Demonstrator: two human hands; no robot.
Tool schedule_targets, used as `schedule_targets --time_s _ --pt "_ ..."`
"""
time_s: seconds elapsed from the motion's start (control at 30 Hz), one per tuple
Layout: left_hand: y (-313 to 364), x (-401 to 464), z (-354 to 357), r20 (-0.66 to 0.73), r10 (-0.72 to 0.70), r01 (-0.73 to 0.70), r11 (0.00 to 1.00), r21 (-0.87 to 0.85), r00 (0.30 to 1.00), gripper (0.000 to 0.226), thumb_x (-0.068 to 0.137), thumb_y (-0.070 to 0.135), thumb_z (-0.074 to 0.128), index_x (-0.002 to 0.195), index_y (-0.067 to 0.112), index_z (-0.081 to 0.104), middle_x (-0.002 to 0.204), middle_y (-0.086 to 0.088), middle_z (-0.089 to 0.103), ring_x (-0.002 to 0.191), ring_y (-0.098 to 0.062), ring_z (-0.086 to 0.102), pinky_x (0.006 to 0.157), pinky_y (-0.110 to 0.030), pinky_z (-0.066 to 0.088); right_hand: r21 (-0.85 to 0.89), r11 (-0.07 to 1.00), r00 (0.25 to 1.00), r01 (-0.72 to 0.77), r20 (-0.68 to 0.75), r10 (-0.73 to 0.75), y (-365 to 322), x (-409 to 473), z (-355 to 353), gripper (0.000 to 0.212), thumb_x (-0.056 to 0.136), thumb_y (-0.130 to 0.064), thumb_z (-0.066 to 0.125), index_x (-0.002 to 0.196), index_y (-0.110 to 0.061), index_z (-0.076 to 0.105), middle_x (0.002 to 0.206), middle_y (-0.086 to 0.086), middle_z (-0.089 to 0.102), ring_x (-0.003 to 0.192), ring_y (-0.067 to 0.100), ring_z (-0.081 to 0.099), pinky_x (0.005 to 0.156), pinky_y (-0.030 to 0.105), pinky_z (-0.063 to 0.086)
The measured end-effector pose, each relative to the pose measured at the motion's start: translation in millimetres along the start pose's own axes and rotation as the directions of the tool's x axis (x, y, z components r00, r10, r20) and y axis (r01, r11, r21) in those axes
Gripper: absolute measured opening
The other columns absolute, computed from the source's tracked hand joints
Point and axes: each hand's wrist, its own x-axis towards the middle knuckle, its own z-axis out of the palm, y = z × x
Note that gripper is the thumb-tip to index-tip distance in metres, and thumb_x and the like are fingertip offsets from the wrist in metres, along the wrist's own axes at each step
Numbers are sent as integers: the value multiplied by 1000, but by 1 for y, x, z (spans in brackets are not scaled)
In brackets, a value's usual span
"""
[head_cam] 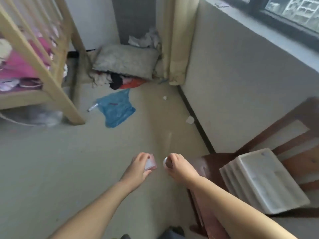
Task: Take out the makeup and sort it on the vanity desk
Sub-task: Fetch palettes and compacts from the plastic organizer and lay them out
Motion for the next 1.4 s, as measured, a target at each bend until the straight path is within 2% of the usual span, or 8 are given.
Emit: schedule_targets --time_s 0.17,0.3,0.63,0.73,0.87,1.17,1.27,1.4 --pt "-99 -107 -79 -185 -260 261 965 -15 948 40 84 18 66 118 9 48 127 -3 46 122 -19 38 98 -23 33 -118 947 940 300 206 -272 -130 47 77 34 91 -32 52 115 -8 47 114 8 55 107 28 49 90 33 39" --pt "-188 -219 -141 -302 -426 436 899 -37 853 41 83 20 67 118 12 48 127 -2 46 122 -18 39 96 -23 35 -65 885 849 461 324 -418 -266 64 151 39 90 -31 53 121 -8 45 123 8 53 117 26 45 94 33 39" --pt "-334 -442 -246 -504 -710 727 654 -212 492 43 85 23 65 121 14 44 126 -1 45 119 -19 41 87 -19 36 63 614 509 786 498 -702 -545 69 286 27 90 -28 54 112 -13 47 116 0 54 112 19 46 89 32 44" --pt "-369 -470 -267 -518 -755 761 590 -268 403 44 88 32 62 123 13 43 126 -2 45 117 -17 42 89 -24 40 100 535 408 839 534 -741 -606 84 317 27 89 -27 54 112 -14 45 116 -2 53 111 17 46 85 29 44" --pt "-432 -483 -314 -538 -789 777 527 -345 297 48 87 33 63 126 15 42 128 -2 46 116 -17 43 86 -19 37 137 439 292 888 570 -768 -689 124 359 26 89 -26 54 111 -16 44 115 -2 53 110 17 46 85 28 43" --pt "-562 -526 -447 -597 -802 717 398 -573 -32 44 85 32 67 119 11 48 119 -4 49 109 -19 46 83 -19 33 233 208 20 950 619 -786 -898 220 440 23 91 -25 53 109 -12 46 114 -2 52 106 17 47 82 27 42" --pt "-597 -557 -472 -575 -814 691 367 -622 -86 46 86 34 65 122 13 46 121 -1 46 110 -18 44 86 -18 31 271 123 -78 955 625 -776 -965 229 476 18 90 -24 53 104 -14 47 109 -3 53 103 17 48 79 25 42" --pt "-662 -616 -515 -549 -810 655 303 -692 -206 43 86 35 65 119 15 45 118 0 45 105 -15 43 85 -17 33 326 20 -193 945 605 -773 -1068 230 539 20 91 -25 52 106 -14 46 110 -4 52 102 15 47 75 22 38"
